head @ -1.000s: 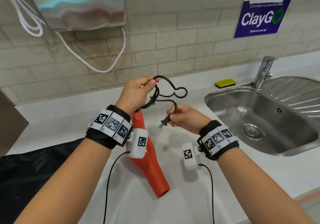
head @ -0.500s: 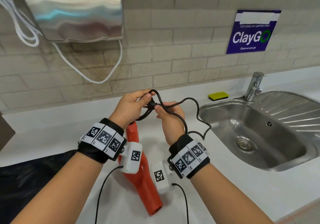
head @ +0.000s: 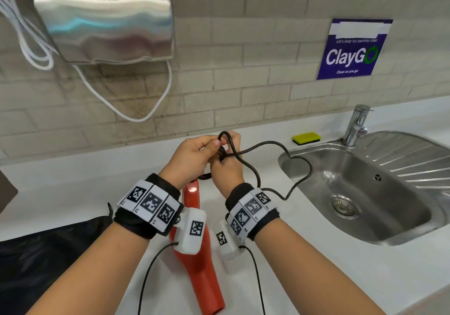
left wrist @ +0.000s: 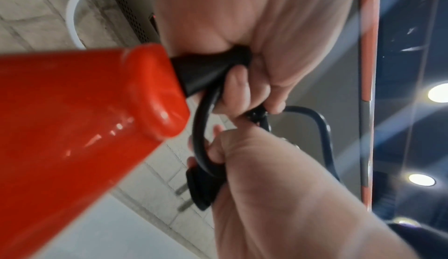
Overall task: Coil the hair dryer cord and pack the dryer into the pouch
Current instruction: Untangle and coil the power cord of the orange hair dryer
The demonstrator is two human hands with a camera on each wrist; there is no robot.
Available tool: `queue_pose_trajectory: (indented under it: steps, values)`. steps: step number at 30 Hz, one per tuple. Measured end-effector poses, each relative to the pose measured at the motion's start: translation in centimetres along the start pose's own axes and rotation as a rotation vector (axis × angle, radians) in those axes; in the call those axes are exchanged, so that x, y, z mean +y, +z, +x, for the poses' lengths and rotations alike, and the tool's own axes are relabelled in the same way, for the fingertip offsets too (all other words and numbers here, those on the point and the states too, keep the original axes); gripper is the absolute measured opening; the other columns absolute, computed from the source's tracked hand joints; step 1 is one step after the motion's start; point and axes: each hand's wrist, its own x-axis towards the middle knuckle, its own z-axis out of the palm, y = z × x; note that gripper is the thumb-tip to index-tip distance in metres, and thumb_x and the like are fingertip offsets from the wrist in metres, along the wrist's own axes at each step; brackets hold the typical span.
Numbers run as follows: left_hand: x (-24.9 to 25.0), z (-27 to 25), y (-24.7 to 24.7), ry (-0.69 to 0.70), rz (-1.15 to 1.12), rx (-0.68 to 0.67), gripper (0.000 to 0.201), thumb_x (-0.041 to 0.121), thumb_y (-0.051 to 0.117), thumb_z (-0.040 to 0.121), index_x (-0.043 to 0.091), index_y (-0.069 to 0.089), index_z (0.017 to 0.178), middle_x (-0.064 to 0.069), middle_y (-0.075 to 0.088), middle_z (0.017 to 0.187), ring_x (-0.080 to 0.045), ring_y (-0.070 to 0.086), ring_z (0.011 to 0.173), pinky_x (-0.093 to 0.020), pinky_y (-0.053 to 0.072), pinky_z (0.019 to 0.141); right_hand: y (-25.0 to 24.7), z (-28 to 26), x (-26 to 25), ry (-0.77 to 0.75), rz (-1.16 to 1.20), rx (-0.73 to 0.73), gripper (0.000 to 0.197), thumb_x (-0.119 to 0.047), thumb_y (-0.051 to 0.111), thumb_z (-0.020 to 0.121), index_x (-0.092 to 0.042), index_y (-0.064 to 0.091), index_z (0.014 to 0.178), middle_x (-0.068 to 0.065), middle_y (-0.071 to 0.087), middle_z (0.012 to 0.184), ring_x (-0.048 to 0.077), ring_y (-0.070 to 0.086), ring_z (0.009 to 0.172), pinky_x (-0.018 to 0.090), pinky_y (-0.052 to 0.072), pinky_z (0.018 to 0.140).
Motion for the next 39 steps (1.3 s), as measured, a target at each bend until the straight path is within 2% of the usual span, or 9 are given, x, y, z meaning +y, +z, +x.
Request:
queue_pose_trajectory:
  steps: [3,9,15,20,23,26,30,35,39]
  values:
    - [-1.1,0.9,-0.6,-0.022,-0.030,0.103,0.025,0.013,0.039,0.098,0.016,0.063,0.092,0.016,0.056,0.053,0.006,0.050,0.039,-0.007,0.034,0.040,-0.3,-0.2,0.7,-0.040,-0.239,-0.171,0.026,-0.008,0.041,0.090,-0.010,0.050,0.114,0.004,0.060,0.095,0.015,0.058,0.081,0.031,0.047,0.076]
    - [-2.0,1.4,-1.3,-0.028,-0.002,0.171,0.026,0.018,0.040,0.098,0.015,0.062,0.110,0.013,0.050,0.053,-0.002,0.038,0.033,-0.010,0.026,0.034,-2.6,-2.8,2.6,-0.131,-0.493,-0.358,0.045,-0.040,0.026,0.096,-0.006,0.054,0.106,0.019,0.064,0.092,0.031,0.061,0.085,0.041,0.048,0.077]
    - [-2.2,1.4,-1.7,0.038,-0.018,0.245,0.027,0.016,0.040,0.097,0.009,0.059,0.115,0.006,0.052,0.075,0.007,0.045,0.038,-0.004,0.032,0.044,-7.8,-2.2,9.1,0.376,-0.817,-0.455,0.020,-0.012,0.040,0.092,-0.014,0.060,0.092,0.007,0.059,0.084,0.022,0.055,0.076,0.027,0.043,0.076]
    - [-2.7,1.1,-2.9,-0.006,-0.098,0.207,0.023,0.022,0.043,0.096,0.011,0.060,0.106,-0.002,0.049,0.076,0.000,0.034,0.030,-0.012,0.026,0.037,-10.7,-2.4,10.5,0.499,-1.329,-0.792,0.035,-0.013,0.045,0.090,-0.014,0.055,0.124,0.004,0.053,0.132,0.022,0.051,0.120,0.026,0.041,0.100]
    - [-2.5,1.1,-2.6,0.017,-0.034,0.153,0.019,0.025,0.044,0.096,0.018,0.061,0.094,-0.002,0.051,0.076,0.002,0.039,0.032,-0.016,0.027,0.045,-9.8,-1.4,9.1,0.422,-1.080,-0.554,0.035,-0.019,0.050,0.089,-0.022,0.054,0.124,0.006,0.058,0.125,0.022,0.057,0.110,0.028,0.044,0.097]
    - [-2.2,1.2,-2.0,-0.062,-0.104,0.138,0.021,0.026,0.044,0.096,0.024,0.061,0.085,0.000,0.049,0.068,-0.002,0.026,0.030,-0.013,0.022,0.035,-7.0,-0.8,5.5,0.251,-0.645,-0.444,0.042,-0.010,0.048,0.091,-0.022,0.047,0.131,0.006,0.057,0.122,0.014,0.055,0.088,0.027,0.044,0.090]
    - [-2.0,1.3,-1.5,-0.068,-0.088,0.114,0.020,0.023,0.043,0.097,0.022,0.062,0.090,0.006,0.052,0.068,-0.002,0.029,0.028,-0.012,0.025,0.033,-3.4,-0.7,2.0,0.216,-0.153,-0.600,0.050,0.003,0.041,0.090,-0.023,0.040,0.133,-0.009,0.051,0.112,0.011,0.054,0.066,0.018,0.044,0.047]
    - [-1.7,1.1,-1.3,-0.078,-0.123,0.047,0.026,0.024,0.039,0.098,0.017,0.060,0.084,0.007,0.049,0.060,-0.001,0.023,0.029,-0.012,0.021,0.032,-2.0,-0.4,2.5,0.308,0.053,-0.460,0.024,0.003,0.039,0.093,-0.015,0.054,0.088,0.003,0.053,0.079,0.003,0.051,0.038,0.014,0.035,0.034]
    - [-1.8,1.2,-1.6,-0.127,-0.144,0.061,0.028,0.028,0.039,0.098,0.016,0.062,0.086,0.006,0.048,0.062,-0.001,0.023,0.031,-0.014,0.019,0.032,-3.8,0.2,5.3,0.391,-0.214,-0.292,0.026,-0.003,0.038,0.093,-0.018,0.051,0.076,0.004,0.046,0.067,0.003,0.045,0.033,0.014,0.034,0.034]
